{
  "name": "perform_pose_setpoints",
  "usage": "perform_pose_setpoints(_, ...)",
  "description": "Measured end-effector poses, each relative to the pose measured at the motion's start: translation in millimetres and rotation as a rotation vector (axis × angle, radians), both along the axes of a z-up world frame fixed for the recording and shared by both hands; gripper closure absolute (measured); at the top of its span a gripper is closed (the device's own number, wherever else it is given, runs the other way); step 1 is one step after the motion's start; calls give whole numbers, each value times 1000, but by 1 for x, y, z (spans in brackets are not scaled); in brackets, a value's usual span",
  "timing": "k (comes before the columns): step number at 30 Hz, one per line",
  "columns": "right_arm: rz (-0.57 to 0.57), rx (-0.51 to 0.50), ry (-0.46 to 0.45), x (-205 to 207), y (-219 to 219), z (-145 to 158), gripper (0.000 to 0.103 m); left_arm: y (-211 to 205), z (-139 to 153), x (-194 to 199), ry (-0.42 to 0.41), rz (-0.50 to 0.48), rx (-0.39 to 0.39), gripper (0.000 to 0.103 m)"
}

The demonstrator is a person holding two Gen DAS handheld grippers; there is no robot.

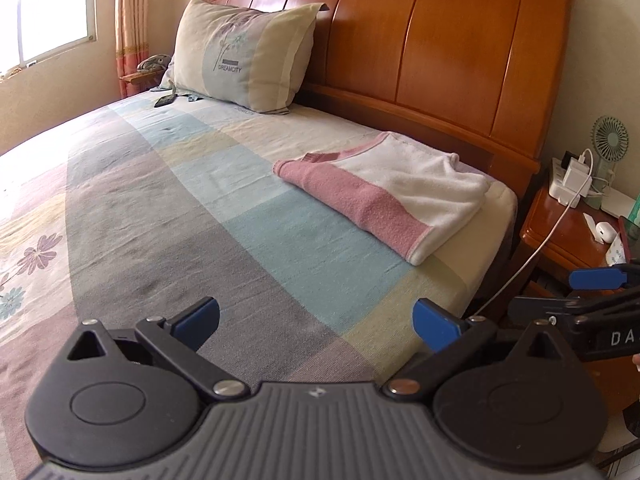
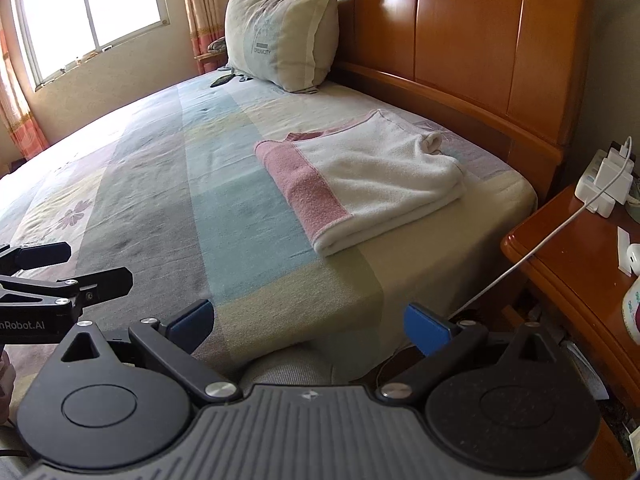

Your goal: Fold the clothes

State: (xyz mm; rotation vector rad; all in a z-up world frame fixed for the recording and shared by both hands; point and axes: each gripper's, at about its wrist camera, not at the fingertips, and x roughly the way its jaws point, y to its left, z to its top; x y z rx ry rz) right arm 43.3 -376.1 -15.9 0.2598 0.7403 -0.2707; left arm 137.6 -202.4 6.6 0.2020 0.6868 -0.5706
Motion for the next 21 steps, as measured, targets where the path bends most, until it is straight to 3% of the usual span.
perform_pose_setpoints(9,-61,-36,7,-7,12,8,0,-2,-1,-7,37,-15,14,1)
perform_pose_setpoints(21,-34,-41,15,-5,21,10,0,-3,-2,-6,65,-5,32,1)
